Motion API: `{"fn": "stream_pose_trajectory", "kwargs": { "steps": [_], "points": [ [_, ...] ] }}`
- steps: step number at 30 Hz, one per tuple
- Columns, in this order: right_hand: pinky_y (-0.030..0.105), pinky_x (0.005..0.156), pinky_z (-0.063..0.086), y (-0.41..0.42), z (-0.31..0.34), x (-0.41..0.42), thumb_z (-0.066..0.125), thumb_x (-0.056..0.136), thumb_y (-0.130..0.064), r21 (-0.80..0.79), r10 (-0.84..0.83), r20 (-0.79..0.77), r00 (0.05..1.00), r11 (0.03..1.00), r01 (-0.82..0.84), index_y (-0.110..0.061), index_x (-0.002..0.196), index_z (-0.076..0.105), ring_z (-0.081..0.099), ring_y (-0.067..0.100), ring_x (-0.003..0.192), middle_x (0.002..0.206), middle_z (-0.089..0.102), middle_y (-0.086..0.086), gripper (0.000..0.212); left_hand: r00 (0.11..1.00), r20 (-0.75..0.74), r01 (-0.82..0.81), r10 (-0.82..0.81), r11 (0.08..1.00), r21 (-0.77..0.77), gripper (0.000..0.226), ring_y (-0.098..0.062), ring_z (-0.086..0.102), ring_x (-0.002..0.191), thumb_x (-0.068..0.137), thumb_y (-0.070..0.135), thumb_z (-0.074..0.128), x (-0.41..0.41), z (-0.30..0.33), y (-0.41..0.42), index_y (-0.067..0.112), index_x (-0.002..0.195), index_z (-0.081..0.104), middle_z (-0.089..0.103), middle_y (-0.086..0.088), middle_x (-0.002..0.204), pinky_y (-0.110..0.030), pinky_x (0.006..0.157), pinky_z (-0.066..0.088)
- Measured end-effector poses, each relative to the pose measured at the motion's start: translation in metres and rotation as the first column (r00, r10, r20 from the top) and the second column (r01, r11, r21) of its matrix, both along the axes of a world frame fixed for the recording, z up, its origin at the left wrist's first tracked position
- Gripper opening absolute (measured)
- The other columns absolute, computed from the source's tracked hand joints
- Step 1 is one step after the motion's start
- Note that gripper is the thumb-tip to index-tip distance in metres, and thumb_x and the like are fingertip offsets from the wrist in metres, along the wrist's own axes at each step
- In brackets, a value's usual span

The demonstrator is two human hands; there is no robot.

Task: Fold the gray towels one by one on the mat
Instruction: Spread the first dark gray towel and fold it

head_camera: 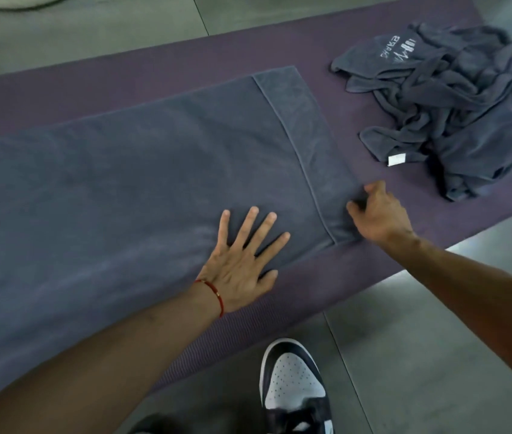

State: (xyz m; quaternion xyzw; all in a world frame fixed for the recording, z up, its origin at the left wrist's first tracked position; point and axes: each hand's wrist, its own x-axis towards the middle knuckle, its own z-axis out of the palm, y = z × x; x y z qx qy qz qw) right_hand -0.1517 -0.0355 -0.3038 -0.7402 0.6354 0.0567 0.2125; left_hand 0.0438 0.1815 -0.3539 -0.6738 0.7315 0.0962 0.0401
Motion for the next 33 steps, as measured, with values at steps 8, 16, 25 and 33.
{"fn": "stream_pose_trajectory", "kwargs": {
  "steps": [8, 16, 25, 33],
  "points": [
    [0.026, 0.093, 0.04, -0.018, 0.014, -0.017, 0.074, 0.088, -0.032, 0.127, 0.042, 0.03, 0.999, 0.991, -0.046, -0.016, 0.123, 0.063, 0.062, 0.027, 0.115, 0.114, 0.068, 0.006, 0.04, 0.999, -0.022, 0.032, -0.032, 0.999, 0.004, 0.064, -0.033, -0.015, 0.153, 0.102, 0.058, 0.015, 0.003, 0.011, -0.001, 0.034, 0.16, 0.003, -0.008, -0.005, 0.169, -0.073, 0.113, 0.002],
    [0.032, 0.083, 0.043, -0.064, 0.017, 0.056, 0.067, 0.094, -0.037, 0.103, 0.022, 0.019, 1.0, 0.994, -0.024, -0.004, 0.103, 0.072, 0.064, 0.037, 0.108, 0.105, 0.071, 0.018, 0.034, 0.969, -0.133, -0.217, 0.21, 0.976, -0.034, 0.065, -0.027, -0.004, 0.155, 0.101, 0.046, 0.031, 0.056, 0.03, -0.054, 0.026, 0.161, 0.011, 0.002, -0.002, 0.169, -0.061, 0.121, 0.008],
    [0.025, 0.04, 0.048, -0.042, 0.027, 0.085, 0.071, 0.093, -0.017, 0.286, -0.109, 0.486, 0.867, 0.957, -0.04, -0.016, 0.122, 0.056, 0.056, 0.017, 0.046, 0.089, 0.062, 0.008, 0.033, 0.359, -0.789, -0.531, 0.499, 0.804, 0.267, 0.026, -0.006, 0.068, 0.087, 0.085, 0.027, 0.069, 0.022, 0.065, -0.109, 0.022, 0.109, 0.075, 0.074, 0.008, 0.095, -0.017, 0.085, 0.052],
    [0.029, 0.057, 0.057, -0.038, 0.039, 0.111, 0.06, 0.1, -0.017, 0.476, -0.062, 0.423, 0.904, 0.864, -0.163, -0.012, 0.115, 0.065, 0.074, 0.026, 0.073, 0.101, 0.074, 0.014, 0.017, -0.342, -0.57, -0.649, 0.747, 0.251, 0.718, 0.045, -0.024, 0.067, 0.104, 0.077, 0.028, 0.076, -0.046, 0.047, -0.129, 0.018, 0.118, 0.061, 0.067, -0.005, 0.114, -0.032, 0.092, 0.055]
  ]
}}
